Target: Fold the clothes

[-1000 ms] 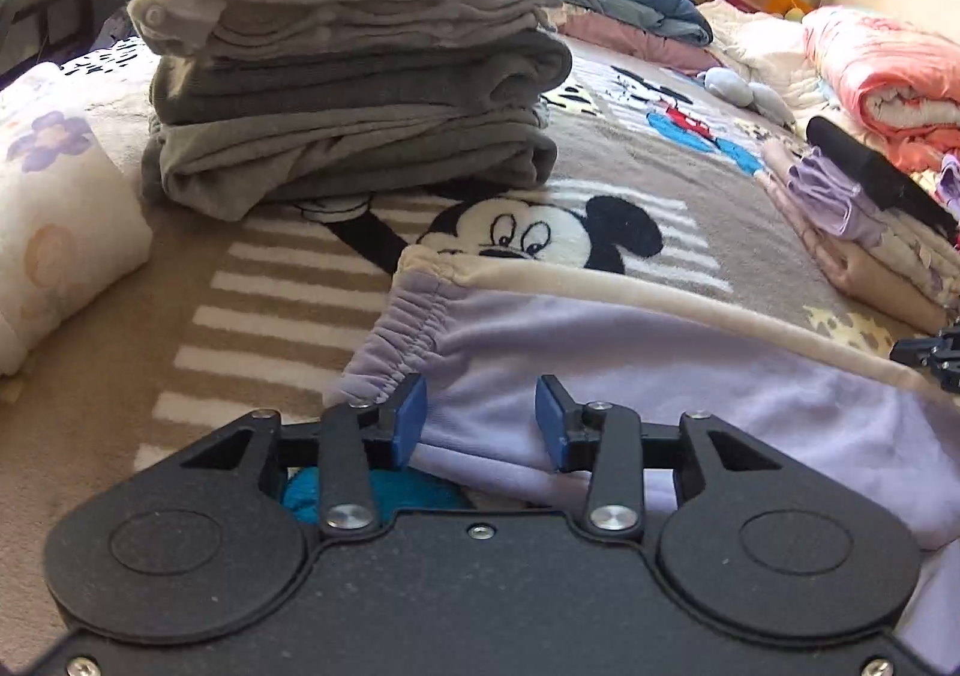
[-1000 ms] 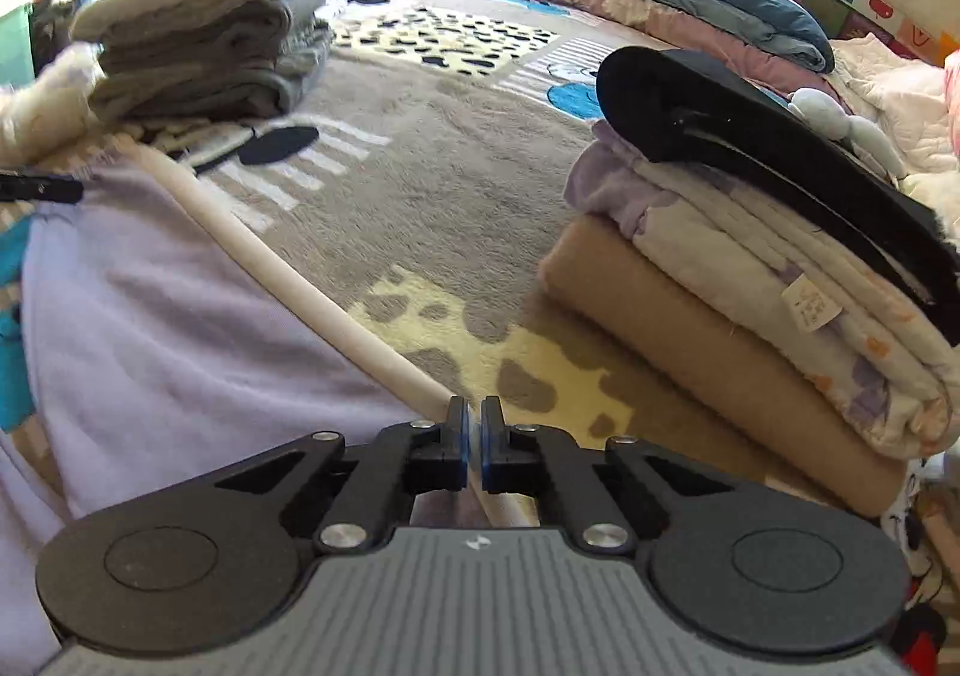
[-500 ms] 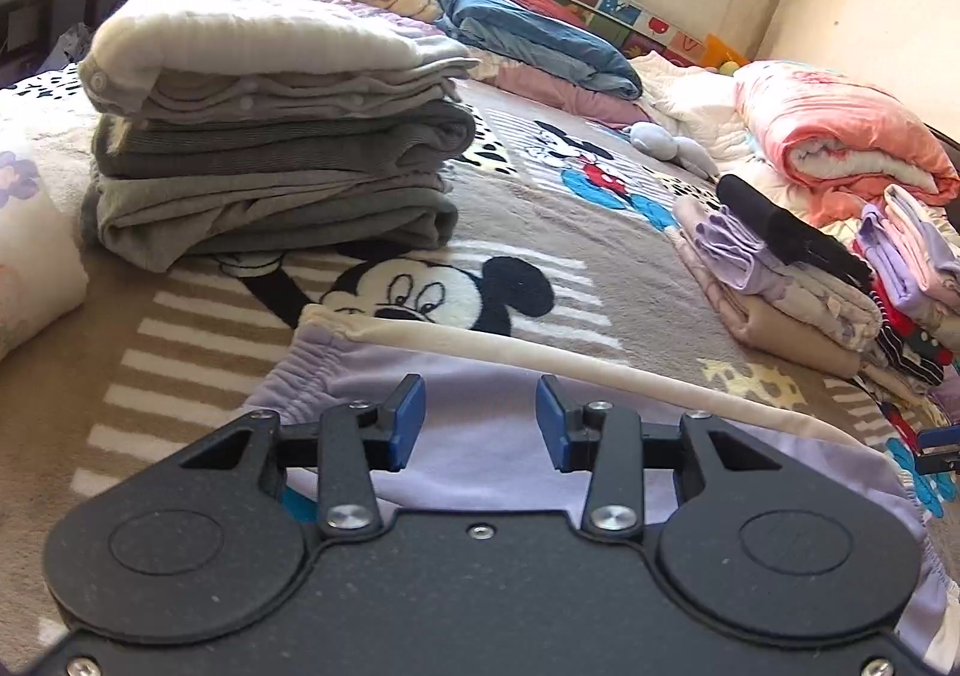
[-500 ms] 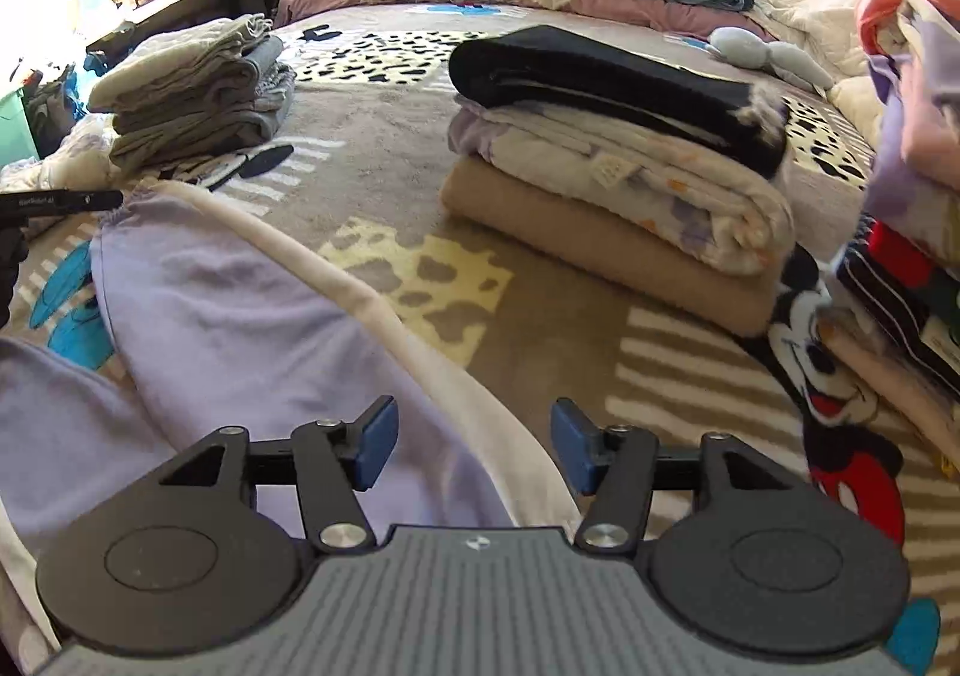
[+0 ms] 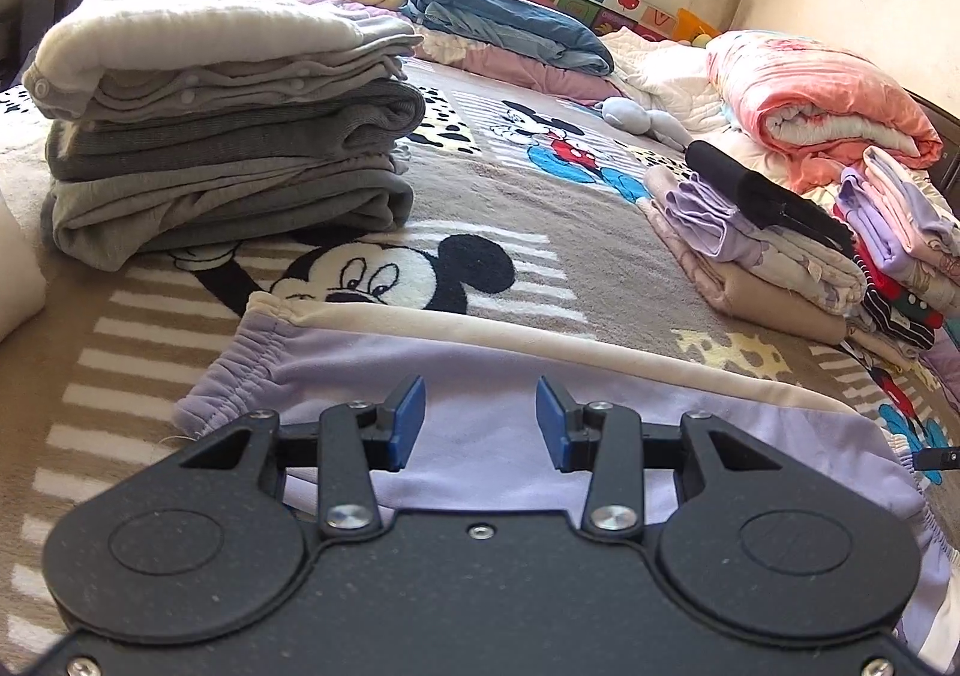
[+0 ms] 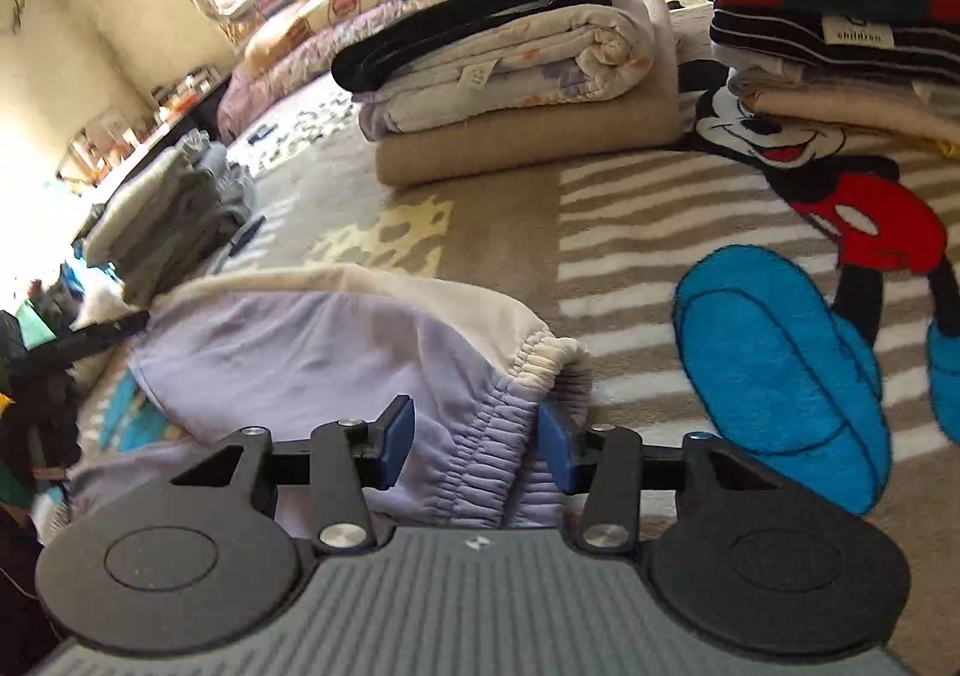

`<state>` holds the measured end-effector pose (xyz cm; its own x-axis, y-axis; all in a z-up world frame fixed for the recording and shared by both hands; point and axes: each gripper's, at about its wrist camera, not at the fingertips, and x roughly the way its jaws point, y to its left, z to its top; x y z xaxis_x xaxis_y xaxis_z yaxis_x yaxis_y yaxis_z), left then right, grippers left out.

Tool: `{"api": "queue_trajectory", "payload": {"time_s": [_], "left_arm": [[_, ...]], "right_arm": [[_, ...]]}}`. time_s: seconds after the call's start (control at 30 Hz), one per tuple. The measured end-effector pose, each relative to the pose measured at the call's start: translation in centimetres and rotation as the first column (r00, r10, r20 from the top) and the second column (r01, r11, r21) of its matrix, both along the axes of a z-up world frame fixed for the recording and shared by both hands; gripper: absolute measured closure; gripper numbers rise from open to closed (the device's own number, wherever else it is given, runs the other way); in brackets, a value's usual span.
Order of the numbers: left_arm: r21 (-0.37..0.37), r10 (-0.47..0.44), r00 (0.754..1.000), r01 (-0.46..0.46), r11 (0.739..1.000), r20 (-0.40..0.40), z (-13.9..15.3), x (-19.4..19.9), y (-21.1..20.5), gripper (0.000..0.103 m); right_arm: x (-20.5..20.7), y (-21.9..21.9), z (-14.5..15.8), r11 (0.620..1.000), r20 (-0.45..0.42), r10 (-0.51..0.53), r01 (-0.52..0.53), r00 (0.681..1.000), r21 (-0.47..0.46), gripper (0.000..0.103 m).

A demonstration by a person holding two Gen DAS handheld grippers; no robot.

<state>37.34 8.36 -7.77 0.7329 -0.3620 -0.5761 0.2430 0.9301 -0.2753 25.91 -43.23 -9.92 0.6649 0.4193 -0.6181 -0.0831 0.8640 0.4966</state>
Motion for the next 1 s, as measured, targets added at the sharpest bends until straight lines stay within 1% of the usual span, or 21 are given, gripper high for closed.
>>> {"api": "queue_trajectory", "payload": {"time_s": [0.03,0.17,0.23,0.3,0.33,0.37,0.4,0.47,0.53,0.63,0.77,0.9,1.0], "left_arm": [[0.001,0.000,1.000,0.000,1.000,-0.002,-0.1,0.0,0.0,0.064],[0.010,-0.008,1.000,0.008,1.000,-0.004,-0.2,0.1,-0.3,0.064],[0.014,-0.010,1.000,0.010,1.000,-0.006,-0.3,0.1,-0.4,0.064],[0.019,-0.014,1.000,0.015,1.000,-0.008,-0.4,0.1,-0.6,0.064],[0.023,-0.017,1.000,0.017,1.000,-0.010,-0.5,0.2,-0.7,0.064],[0.028,-0.019,1.000,0.019,0.999,-0.014,-0.7,0.2,-0.8,0.064],[0.032,-0.018,1.000,0.019,0.999,-0.017,-0.8,0.2,-0.8,0.064],[0.037,-0.016,1.000,0.017,0.999,-0.020,-0.9,0.3,-0.9,0.064],[0.032,-0.015,1.000,0.015,0.999,-0.010,-0.9,0.2,-0.8,0.064],[0.018,-0.013,1.000,0.013,1.000,0.015,-0.6,0.2,-0.8,0.064],[0.004,-0.015,0.999,0.015,1.000,0.038,-0.2,0.1,-0.7,0.064],[0.019,-0.014,1.000,0.013,1.000,0.021,-0.5,0.3,-0.8,0.064],[0.033,-0.045,0.999,0.044,0.998,0.019,-0.4,0.2,-1.1,0.064]], "right_arm": [[-0.1,-0.2,-0.1,1.000,0.006,-0.007,0.007,1.000,0.014,0.063],[-0.1,-1.1,-1.5,0.996,-0.019,-0.044,0.045,0.999,0.071,0.064],[-0.3,-1.6,-2.2,0.989,-0.014,-0.077,0.078,0.997,0.128,0.063],[-0.4,-1.9,-2.8,0.978,-0.010,-0.092,0.092,0.996,0.185,0.060],[-0.4,-1.8,-3.2,0.974,-0.002,-0.089,0.087,0.996,0.209,0.059],[-0.3,-1.6,-3.4,0.971,0.009,-0.083,0.079,0.996,0.224,0.061],[-0.2,-1.5,-3.5,0.969,0.022,-0.078,0.071,0.997,0.235,0.075],[-0.4,-1.3,-3.2,0.964,0.061,-0.090,0.071,0.994,0.258,0.094],[-0.7,-1.6,-2.3,0.960,0.104,-0.130,0.099,0.986,0.263,0.094],[-0.4,-2.7,-2.0,0.951,0.121,-0.191,0.153,0.974,0.269,0.094],[0.0,-3.4,-2.8,0.941,0.116,-0.228,0.188,0.967,0.281,0.094],[0.4,-3.6,-3.6,0.930,0.100,-0.283,0.247,0.954,0.273,0.094],[1.0,-3.1,-4.5,0.943,0.090,-0.281,0.257,0.956,0.212,0.094]]}}
